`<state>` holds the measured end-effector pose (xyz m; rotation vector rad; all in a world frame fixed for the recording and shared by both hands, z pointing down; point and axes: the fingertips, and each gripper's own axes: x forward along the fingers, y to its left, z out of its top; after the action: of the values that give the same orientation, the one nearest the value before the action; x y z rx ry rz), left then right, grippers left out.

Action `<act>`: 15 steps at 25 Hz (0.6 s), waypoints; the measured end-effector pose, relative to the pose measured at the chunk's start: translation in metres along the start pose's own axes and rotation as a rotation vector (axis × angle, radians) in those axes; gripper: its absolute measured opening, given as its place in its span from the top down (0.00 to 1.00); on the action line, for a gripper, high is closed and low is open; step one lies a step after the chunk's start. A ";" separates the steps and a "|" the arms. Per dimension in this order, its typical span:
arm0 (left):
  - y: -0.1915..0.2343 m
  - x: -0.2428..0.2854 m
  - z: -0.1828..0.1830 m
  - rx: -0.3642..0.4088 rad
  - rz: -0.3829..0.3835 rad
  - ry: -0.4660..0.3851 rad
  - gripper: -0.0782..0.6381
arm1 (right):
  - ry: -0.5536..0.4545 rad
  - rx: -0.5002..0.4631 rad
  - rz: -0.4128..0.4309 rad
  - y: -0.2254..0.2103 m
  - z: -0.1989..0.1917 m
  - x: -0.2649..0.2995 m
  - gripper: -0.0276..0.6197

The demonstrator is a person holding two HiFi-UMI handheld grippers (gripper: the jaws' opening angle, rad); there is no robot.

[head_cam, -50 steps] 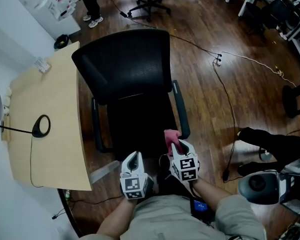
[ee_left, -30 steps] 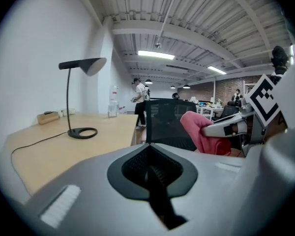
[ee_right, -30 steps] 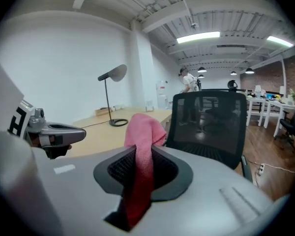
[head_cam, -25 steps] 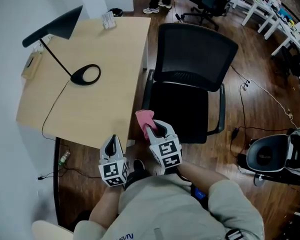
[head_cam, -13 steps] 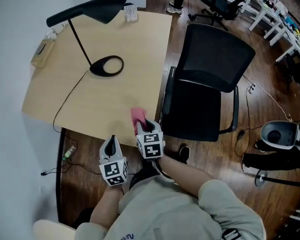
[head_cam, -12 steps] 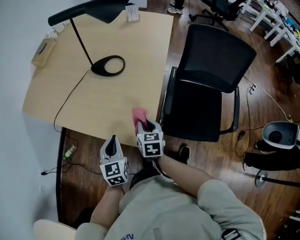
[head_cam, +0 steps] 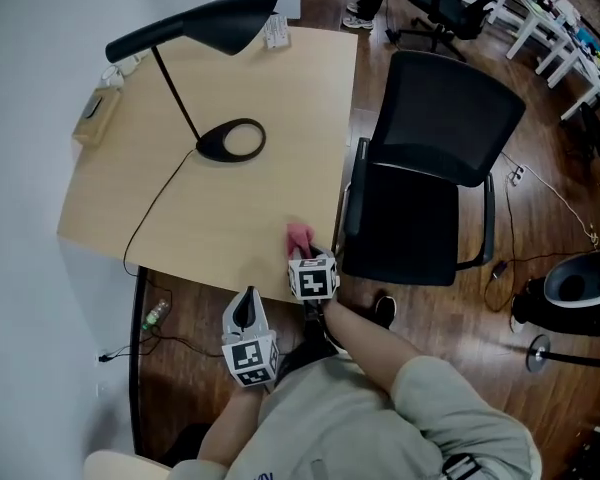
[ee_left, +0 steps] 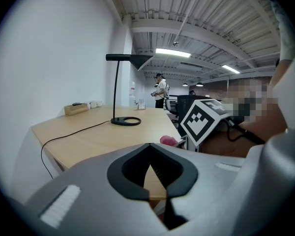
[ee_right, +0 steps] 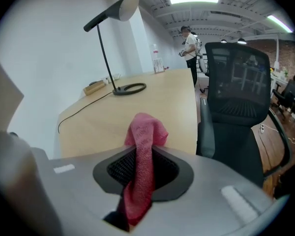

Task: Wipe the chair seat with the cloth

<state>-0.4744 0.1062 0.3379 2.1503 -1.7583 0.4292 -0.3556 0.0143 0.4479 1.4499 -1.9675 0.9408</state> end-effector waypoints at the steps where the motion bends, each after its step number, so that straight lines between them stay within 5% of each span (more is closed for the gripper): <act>1: -0.002 0.002 -0.001 -0.001 -0.005 0.004 0.88 | 0.013 0.005 0.009 0.000 -0.002 0.003 0.84; 7: -0.019 0.014 -0.004 -0.013 -0.052 0.013 0.88 | -0.027 0.019 0.103 0.001 0.004 -0.010 0.68; 15: -0.052 0.010 0.022 -0.057 -0.140 -0.033 0.88 | -0.150 -0.028 0.133 -0.030 0.022 -0.097 0.69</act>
<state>-0.4208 0.0972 0.3197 2.2343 -1.6035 0.3056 -0.2983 0.0493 0.3685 1.4244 -2.2006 0.8787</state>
